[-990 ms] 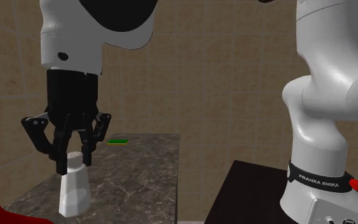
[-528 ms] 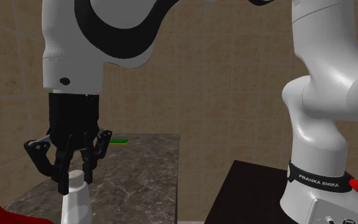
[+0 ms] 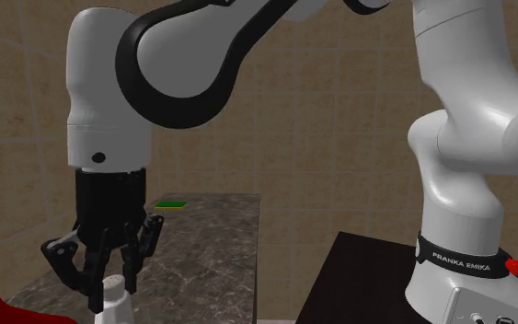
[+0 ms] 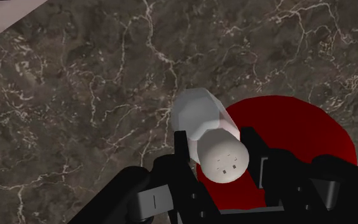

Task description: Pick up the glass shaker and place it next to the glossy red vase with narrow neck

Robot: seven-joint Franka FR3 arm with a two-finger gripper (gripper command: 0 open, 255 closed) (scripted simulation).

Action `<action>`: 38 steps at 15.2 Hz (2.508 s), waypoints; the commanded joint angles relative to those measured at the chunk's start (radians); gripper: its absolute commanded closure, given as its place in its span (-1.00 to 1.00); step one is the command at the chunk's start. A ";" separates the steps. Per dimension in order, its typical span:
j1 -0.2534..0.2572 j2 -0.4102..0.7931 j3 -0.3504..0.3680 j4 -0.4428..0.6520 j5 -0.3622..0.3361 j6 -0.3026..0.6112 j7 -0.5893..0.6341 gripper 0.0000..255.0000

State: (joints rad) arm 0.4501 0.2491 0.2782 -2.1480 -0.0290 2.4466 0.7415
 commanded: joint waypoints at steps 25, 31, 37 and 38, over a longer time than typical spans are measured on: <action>0.036 0.203 -0.046 -0.010 -0.078 0.209 0.045 1.00; 0.036 0.203 -0.046 -0.010 -0.078 0.209 0.045 -1.00; 0.008 0.088 -0.017 -0.026 -0.035 0.112 0.015 -1.00; 0.008 0.088 -0.017 -0.026 -0.035 0.112 0.016 -1.00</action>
State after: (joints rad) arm 0.4588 0.3406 0.2604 -2.1733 -0.0658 2.5617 0.7580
